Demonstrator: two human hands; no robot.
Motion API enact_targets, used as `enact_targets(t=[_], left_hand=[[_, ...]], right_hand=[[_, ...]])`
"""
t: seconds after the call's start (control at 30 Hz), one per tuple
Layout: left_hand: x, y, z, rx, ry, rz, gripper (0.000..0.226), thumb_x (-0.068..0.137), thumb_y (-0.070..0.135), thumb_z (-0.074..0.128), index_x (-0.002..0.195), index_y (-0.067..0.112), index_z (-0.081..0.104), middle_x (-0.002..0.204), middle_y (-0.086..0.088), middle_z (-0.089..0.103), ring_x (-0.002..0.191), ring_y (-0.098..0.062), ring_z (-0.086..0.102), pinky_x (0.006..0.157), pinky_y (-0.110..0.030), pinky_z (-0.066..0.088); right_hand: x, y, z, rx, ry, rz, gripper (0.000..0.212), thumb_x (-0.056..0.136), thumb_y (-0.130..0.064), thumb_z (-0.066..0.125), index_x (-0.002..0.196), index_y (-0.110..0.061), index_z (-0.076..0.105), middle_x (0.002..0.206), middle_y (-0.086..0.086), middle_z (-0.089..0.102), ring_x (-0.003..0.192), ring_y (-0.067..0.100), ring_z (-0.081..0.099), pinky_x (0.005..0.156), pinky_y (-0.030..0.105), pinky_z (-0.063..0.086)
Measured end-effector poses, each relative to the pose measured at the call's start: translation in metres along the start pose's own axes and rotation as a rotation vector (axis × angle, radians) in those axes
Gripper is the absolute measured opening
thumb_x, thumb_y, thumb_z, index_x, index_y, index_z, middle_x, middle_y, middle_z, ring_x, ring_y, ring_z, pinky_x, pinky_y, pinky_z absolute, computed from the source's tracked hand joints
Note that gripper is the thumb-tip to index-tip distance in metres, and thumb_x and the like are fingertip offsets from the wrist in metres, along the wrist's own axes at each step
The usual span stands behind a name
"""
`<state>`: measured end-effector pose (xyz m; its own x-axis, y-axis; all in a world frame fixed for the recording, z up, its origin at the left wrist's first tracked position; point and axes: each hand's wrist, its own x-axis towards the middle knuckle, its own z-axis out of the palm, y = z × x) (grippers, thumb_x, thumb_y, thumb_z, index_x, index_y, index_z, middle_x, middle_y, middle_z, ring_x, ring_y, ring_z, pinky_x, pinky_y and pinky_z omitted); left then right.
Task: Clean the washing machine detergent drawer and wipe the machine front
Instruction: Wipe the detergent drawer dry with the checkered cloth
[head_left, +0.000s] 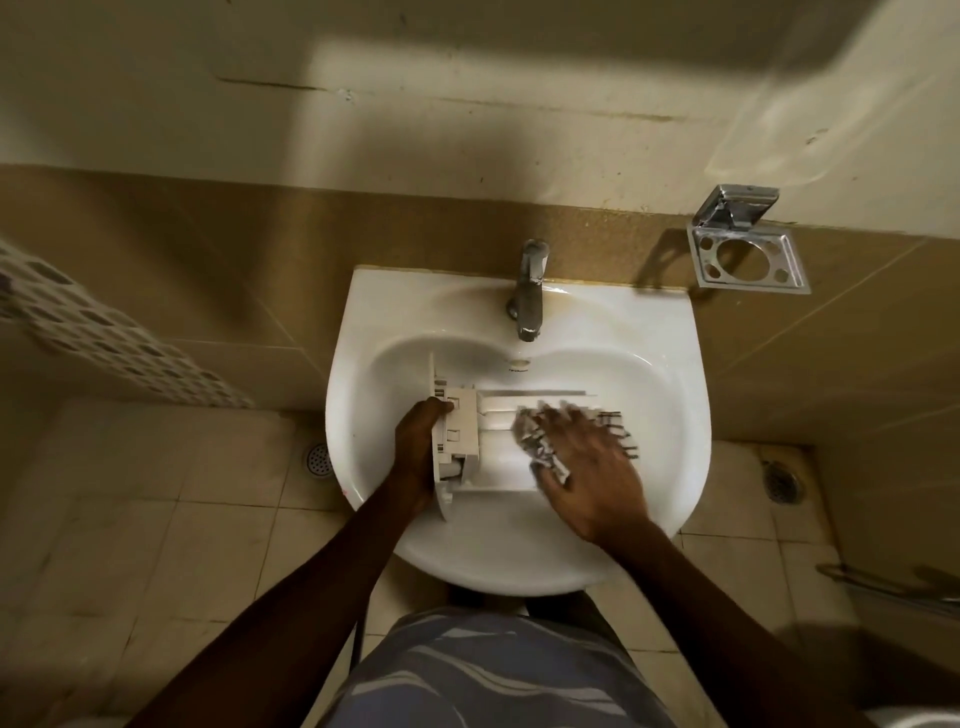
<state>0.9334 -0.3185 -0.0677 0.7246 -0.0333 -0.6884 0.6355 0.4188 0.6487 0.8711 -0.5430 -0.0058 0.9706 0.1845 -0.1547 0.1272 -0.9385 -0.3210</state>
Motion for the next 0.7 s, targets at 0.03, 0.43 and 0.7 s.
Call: enact_targets(t=[0.03, 0.43, 0.7], left_hand=[[0.005, -0.004, -0.003, 0.016, -0.002, -0.003, 0.087, 0.06, 0.046, 0.08, 0.13, 0.0, 0.056, 0.123, -0.031, 0.055, 0.092, -0.035, 0.057, 0.069, -0.037, 0.05], [-0.003, 0.002, 0.003, -0.016, 0.013, 0.012, 0.082, 0.059, 0.041, 0.074, 0.126, -0.002, 0.058, 0.124, -0.038, 0.056, 0.095, -0.038, 0.059, 0.069, -0.038, 0.051], [-0.01, 0.004, 0.01, -0.063, 0.016, 0.024, 0.078, 0.06, 0.036, 0.073, 0.125, -0.004, 0.058, 0.108, -0.028, 0.063, 0.085, -0.035, 0.063, 0.064, -0.035, 0.055]], right_hand=[[0.005, 0.009, -0.004, 0.005, 0.02, 0.094, 0.061, 0.098, -0.048, 0.044, 0.153, -0.026, 0.029, 0.159, -0.006, 0.023, 0.148, 0.016, 0.018, 0.12, 0.038, 0.015], [0.017, -0.011, 0.0, -0.007, -0.04, -0.008, 0.063, 0.094, -0.054, 0.029, 0.151, -0.028, 0.035, 0.155, -0.003, 0.038, 0.147, 0.018, 0.027, 0.118, 0.039, 0.021], [0.054, -0.045, 0.01, -0.081, -0.066, 0.138, 0.063, 0.098, -0.052, 0.024, 0.154, -0.023, 0.026, 0.161, 0.003, 0.026, 0.149, 0.025, 0.02, 0.12, 0.044, 0.014]])
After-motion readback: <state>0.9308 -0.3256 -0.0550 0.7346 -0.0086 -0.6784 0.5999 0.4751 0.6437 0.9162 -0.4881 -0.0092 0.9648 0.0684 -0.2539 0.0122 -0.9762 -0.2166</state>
